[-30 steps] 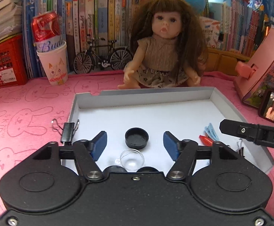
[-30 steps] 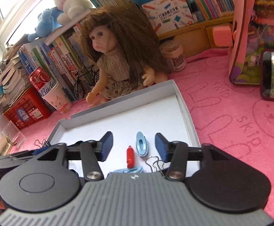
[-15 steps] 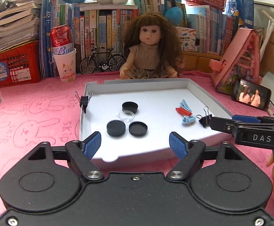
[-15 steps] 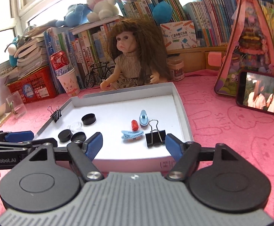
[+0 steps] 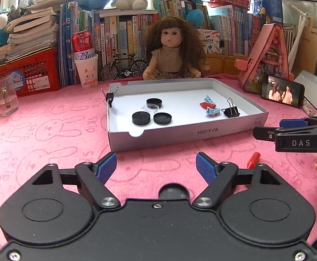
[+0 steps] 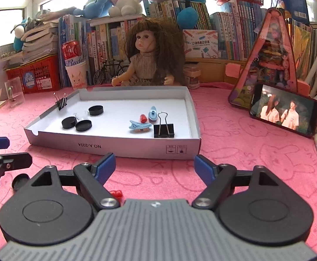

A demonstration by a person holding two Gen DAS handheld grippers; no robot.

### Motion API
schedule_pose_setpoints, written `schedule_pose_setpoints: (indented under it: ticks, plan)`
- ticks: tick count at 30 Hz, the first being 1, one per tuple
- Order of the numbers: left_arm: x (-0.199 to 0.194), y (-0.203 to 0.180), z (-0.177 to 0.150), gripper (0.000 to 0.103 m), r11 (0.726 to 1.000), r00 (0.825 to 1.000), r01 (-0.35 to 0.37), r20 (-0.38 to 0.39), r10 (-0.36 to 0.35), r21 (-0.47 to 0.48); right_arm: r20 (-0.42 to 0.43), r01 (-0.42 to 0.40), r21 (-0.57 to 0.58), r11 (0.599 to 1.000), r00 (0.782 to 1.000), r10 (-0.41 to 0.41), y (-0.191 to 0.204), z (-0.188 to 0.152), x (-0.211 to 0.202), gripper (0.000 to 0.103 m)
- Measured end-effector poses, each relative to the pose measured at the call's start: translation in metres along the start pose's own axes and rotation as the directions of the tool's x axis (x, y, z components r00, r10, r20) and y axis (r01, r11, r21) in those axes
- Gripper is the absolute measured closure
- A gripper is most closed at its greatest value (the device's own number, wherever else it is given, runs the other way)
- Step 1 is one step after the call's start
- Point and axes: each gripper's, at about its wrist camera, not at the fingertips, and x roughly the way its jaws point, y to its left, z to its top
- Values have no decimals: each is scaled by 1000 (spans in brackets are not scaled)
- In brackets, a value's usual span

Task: Organize rigid objects
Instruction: 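Move both tools back toward the objects beside the tray, then close the left tool on a fourth black lid while the right tool reaches toward a red crayon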

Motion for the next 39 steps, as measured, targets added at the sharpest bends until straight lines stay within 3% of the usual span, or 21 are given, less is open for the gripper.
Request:
schedule_pose_setpoints:
  ticks: [6,12,22,32,35,39]
  plan:
    - [-10,0,-20,24,999,999,15,33,-16,32,-61,-20,-28,999,998,19,3,-16,-5,16]
    - [-4,3,-35,24,999,1000,7,3,-7,34,-67,-42,-27,999,997,41,4,-24,-8,15]
    - [-1,-3,-37,24,998,1000,-4,2,4,58,-52,-91,-147,985,995,85,25,-27,-12,11]
    - [-1,-5,-37,24,998,1000,-8,6,8,65,-84,-115,-185,976,991,101,39,-27,-7,9]
    - [0,-5,-37,24,998,1000,-6,5,6,63,-100,-104,-171,980,991,87,39,-26,-5,2]
    - [0,-3,-37,25,999,1000,4,3,-4,52,-131,-117,-118,986,986,101,31,-24,1,0]
